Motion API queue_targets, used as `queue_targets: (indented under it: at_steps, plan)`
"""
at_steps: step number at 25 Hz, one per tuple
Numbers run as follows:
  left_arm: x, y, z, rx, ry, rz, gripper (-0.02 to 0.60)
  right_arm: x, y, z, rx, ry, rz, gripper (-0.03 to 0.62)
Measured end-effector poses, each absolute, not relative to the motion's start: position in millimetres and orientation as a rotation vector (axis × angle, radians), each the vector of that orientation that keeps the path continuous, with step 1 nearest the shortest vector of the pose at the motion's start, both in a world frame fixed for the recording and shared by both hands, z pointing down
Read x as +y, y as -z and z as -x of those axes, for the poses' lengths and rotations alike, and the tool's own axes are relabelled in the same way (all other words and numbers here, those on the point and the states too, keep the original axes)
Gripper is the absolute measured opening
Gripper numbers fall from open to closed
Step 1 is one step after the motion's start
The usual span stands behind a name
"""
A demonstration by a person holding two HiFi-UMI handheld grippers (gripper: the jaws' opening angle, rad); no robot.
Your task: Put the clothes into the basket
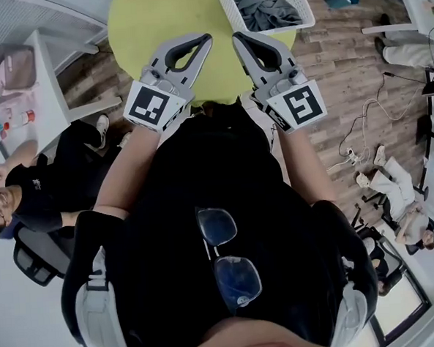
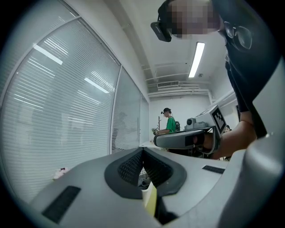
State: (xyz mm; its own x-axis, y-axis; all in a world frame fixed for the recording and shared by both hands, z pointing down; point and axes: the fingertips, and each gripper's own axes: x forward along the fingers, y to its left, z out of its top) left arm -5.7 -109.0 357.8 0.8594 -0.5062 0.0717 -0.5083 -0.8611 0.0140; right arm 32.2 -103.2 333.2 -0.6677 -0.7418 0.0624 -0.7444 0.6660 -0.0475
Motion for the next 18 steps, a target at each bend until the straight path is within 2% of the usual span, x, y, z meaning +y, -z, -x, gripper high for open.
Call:
queue_targets:
  at_steps: [18]
  plan:
    - [-84.0, -347.1, 13.3, -0.777, -0.013, -3.028, 0.011, -73.2, -338.8, -14.7, -2.840, -0.113, -1.220, 0.025]
